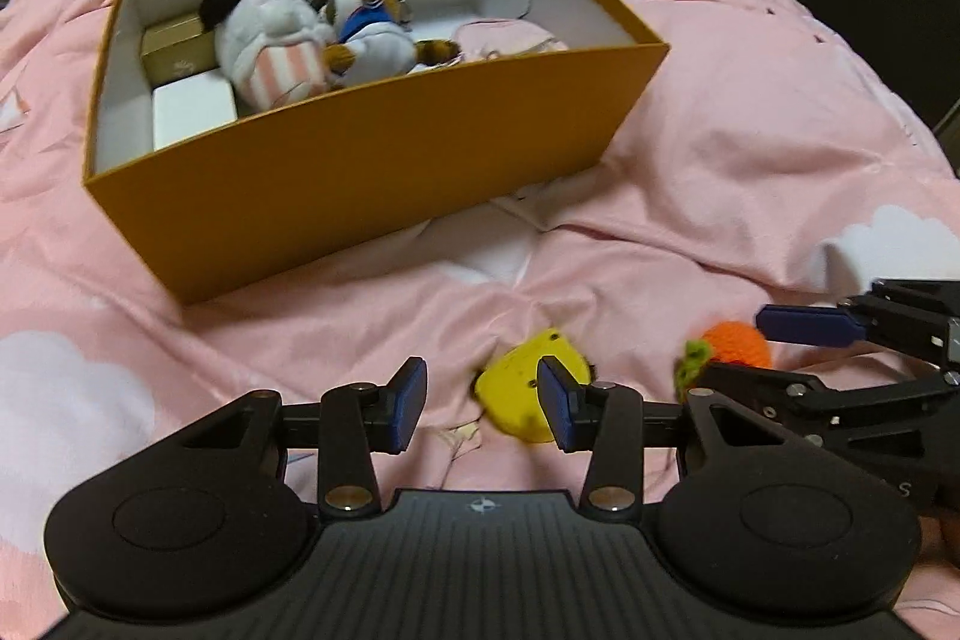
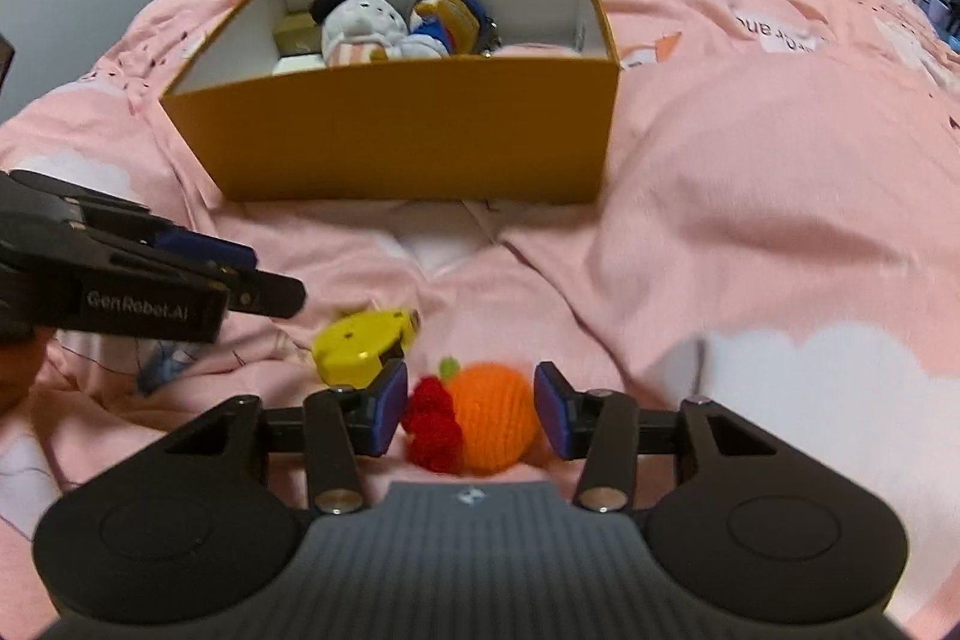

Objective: Organize objects
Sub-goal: 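Reach the left tool to the yellow toy while the right tool reaches the orange crocheted fruit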

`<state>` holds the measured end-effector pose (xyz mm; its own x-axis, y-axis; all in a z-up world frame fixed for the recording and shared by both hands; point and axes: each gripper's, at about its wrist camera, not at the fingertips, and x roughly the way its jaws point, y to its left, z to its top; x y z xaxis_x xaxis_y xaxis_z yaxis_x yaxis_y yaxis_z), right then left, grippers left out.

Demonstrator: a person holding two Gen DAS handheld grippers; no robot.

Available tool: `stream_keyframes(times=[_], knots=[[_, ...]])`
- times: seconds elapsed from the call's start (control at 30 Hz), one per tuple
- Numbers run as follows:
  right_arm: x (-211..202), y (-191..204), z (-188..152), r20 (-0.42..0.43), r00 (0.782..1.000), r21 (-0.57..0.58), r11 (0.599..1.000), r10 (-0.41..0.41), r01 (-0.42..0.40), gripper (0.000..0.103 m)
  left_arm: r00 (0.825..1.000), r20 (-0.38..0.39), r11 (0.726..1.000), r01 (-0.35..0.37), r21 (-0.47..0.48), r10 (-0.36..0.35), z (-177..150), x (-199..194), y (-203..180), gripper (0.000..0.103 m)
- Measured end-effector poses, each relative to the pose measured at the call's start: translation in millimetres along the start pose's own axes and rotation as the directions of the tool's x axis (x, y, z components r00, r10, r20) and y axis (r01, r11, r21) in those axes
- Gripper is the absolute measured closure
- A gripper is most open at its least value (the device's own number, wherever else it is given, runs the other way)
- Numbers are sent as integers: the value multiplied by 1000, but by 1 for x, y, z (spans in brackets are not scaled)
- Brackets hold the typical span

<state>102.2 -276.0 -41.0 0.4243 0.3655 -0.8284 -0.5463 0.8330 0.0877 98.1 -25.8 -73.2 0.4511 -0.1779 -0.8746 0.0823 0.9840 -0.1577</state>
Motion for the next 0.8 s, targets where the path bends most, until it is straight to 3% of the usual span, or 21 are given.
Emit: stream_keyframes(times=[0.5,0.67,0.8], knots=[[15,-10,-12,-62,997,77,997,36,-31,51,1000,-10,1000,5,-16,-5,-7,-2,-2,52],[10,-6,-13,-45,999,48,998,30,-28,54,999,-12,999,42,-8,-42,-7,-1,-2,52],[-4,-4,-5,23,999,7,999,45,-45,55,998,-29,998,59,14,-58,-7,5,-5,48]])
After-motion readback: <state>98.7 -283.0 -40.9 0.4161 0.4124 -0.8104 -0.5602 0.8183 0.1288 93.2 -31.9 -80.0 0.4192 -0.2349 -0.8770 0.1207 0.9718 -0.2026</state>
